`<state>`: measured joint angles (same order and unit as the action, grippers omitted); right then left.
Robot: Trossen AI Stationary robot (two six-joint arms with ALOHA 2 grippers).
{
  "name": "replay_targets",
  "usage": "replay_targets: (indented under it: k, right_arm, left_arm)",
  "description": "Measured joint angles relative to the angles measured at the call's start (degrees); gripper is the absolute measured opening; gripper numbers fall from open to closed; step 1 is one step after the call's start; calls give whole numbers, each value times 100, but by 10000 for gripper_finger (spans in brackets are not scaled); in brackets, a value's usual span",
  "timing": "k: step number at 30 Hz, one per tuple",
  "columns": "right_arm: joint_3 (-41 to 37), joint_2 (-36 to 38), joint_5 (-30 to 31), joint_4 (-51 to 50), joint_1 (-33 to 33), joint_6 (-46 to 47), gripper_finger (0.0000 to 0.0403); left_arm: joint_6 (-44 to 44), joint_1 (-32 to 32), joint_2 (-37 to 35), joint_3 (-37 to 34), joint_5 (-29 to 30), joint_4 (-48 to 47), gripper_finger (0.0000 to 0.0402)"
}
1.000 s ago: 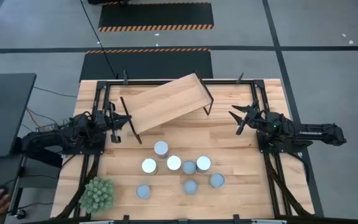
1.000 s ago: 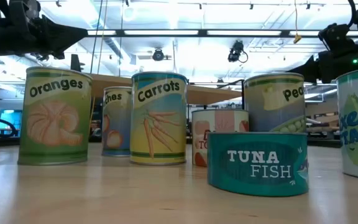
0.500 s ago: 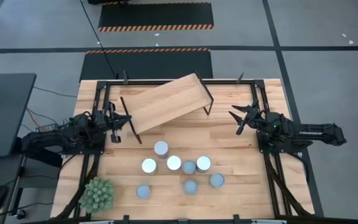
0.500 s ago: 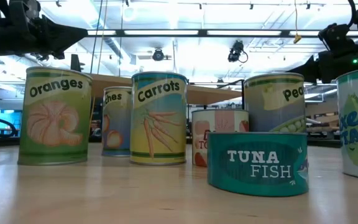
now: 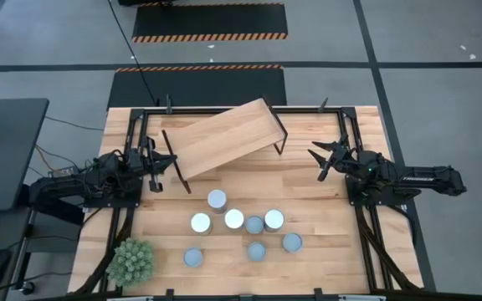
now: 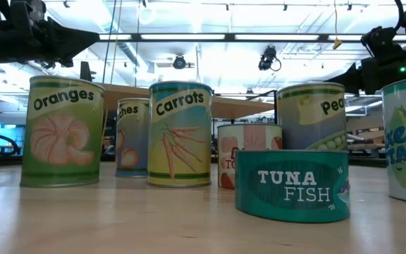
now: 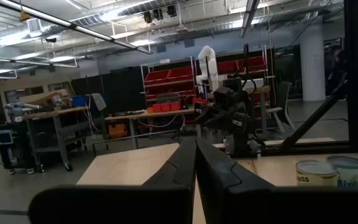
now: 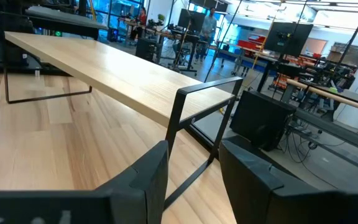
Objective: Pick and place cans onto a shelf
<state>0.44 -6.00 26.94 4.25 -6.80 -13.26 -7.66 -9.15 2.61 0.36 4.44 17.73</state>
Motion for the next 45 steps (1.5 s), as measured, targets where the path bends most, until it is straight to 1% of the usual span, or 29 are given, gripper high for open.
replay_targets:
  k: [12,14,15,19,23,25,27,29,31,36,38,40,43,45]
  right_arm:
    - [1,0,2,0,-1,0,151]
    - [0,0,0,0,-1,0,151]
    - [1,0,0,0,2,0,151]
    - [1,1,0,0,-1,0,151]
    - [1,0,0,62,1,-2,151]
    - [1,0,0,166,1,8,151]
    - [0,0,-3,337,3,139,151]
    - [1,2,-4,624,6,560,151]
    - [1,0,-4,889,6,1277,151]
    - [1,2,-4,1419,6,4015,151]
    - [1,2,-4,1438,6,5191,151]
    - [1,2,-4,1368,0,6099,151]
    - [1,0,-7,1298,-3,6928,151]
    - [1,0,-5,1376,-3,7164,151]
  left_arm:
    - [-46,0,-2,0,-1,2,18]
    - [115,0,-1,2,-6,31,18]
    - [446,2,0,1,-37,57,18]
    - [2600,2,-4,0,-109,265,18]
    - [4353,0,-2,2,-111,271,18]
    - [5049,0,-2,2,-111,271,18]
    - [5524,0,-2,1,-111,270,18]
    - [5773,0,-2,0,-111,270,18]
    - [5888,0,-2,2,-114,268,18]
    - [6331,0,-2,2,-172,263,18]
    - [6552,0,-2,2,-172,260,18]
    - [6582,0,-2,2,-172,258,18]
    - [6559,0,-2,1,-164,260,18]
    - [6561,0,-2,2,-129,263,18]
